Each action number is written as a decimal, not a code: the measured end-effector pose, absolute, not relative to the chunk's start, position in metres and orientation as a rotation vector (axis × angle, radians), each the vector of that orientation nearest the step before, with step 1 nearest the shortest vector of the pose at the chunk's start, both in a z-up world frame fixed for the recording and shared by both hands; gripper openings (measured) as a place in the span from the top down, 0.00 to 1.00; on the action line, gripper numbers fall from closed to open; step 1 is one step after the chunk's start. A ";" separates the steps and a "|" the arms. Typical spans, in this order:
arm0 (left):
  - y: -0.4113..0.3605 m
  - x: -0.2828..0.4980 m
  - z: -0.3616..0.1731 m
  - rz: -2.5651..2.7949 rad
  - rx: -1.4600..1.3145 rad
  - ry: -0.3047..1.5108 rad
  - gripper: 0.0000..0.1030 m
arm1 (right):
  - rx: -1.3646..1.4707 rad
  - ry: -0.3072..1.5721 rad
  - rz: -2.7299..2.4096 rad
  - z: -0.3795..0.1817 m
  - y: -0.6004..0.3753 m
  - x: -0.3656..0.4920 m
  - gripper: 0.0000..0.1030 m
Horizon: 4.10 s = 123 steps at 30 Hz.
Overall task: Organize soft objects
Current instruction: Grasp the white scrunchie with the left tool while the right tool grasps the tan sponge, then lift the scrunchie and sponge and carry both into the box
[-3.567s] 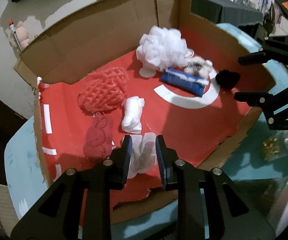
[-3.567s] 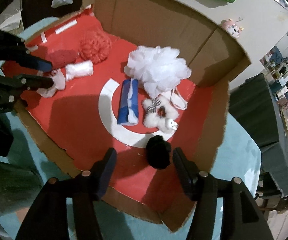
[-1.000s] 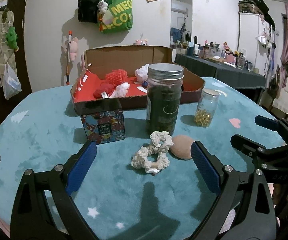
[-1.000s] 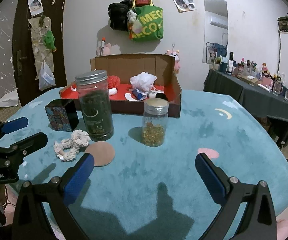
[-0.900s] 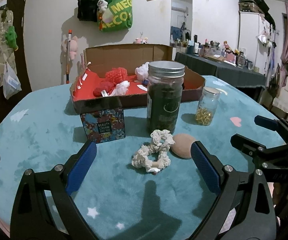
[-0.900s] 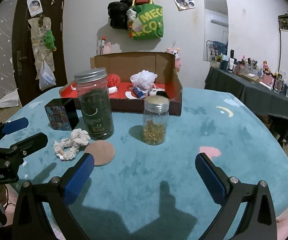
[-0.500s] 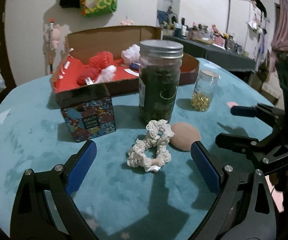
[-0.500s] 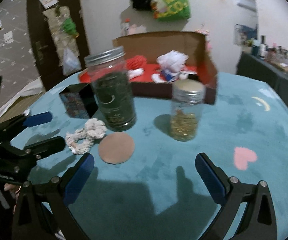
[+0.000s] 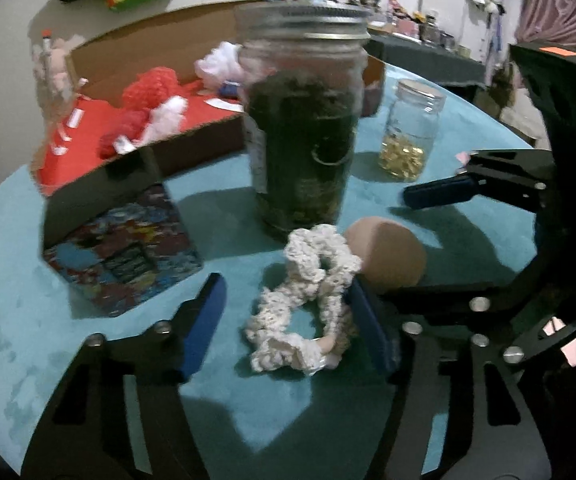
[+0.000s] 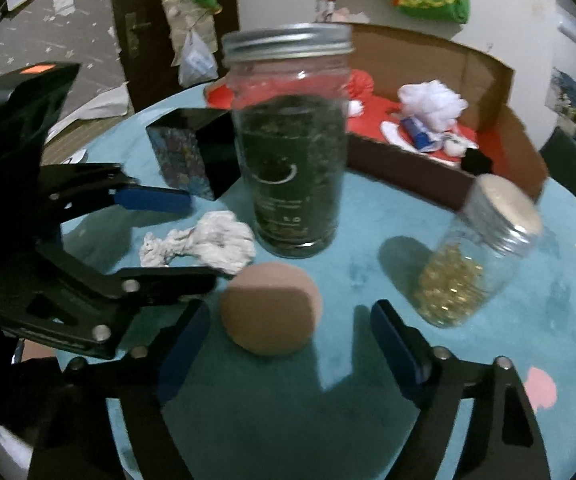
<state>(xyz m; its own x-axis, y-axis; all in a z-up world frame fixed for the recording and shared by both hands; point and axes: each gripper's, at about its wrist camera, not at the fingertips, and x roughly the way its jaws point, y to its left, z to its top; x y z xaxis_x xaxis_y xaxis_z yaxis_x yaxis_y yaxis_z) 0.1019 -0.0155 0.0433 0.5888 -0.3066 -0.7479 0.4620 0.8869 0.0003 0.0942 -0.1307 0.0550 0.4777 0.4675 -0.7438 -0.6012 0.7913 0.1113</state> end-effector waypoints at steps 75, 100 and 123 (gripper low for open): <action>0.122 0.171 0.083 -0.300 0.171 0.795 0.75 | -0.084 0.878 0.436 0.081 -0.257 0.159 0.83; 0.082 0.230 0.117 -0.494 0.299 0.805 0.75 | -0.179 0.901 0.577 0.107 -0.233 0.208 0.82; -0.043 0.317 0.097 -0.646 0.352 1.043 0.75 | -0.301 1.051 0.667 0.094 -0.160 0.287 0.80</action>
<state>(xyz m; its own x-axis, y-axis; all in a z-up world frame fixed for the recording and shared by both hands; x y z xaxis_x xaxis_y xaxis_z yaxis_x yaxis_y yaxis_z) 0.3170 -0.0431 0.0972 0.3441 -0.3243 -0.8812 0.6444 0.7641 -0.0296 0.2870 -0.1600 0.0941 0.3253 0.3616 -0.8737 -0.6371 0.7666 0.0801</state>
